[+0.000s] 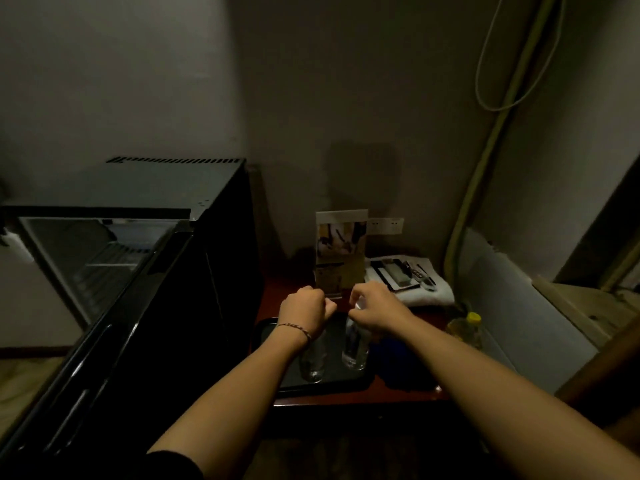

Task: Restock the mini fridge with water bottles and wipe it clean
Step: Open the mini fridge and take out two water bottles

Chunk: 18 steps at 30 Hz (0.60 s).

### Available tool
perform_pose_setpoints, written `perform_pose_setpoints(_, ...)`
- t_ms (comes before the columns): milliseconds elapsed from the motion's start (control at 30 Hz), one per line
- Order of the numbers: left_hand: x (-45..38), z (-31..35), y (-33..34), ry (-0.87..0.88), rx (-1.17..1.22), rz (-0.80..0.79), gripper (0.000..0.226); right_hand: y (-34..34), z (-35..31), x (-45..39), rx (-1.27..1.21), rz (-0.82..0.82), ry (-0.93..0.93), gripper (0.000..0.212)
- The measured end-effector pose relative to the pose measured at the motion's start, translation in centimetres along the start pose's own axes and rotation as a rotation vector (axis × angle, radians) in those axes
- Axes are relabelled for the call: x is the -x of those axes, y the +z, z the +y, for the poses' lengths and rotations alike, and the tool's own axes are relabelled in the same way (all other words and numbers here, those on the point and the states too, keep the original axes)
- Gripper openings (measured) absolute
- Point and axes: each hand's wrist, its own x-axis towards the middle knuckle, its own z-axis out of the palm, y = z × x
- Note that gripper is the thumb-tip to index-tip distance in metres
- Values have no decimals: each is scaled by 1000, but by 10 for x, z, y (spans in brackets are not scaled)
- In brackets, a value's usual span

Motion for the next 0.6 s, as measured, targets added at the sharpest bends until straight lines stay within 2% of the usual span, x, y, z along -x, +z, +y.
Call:
perform_pose_setpoints(267,-70,0,62,-132,-3,-11,32,28,43,-98,59,-79,-93,23)
perform_pose_setpoints(600,-136,-25,135,-108,-6,-89,34,85,88,-173,27,-146,-43,19)
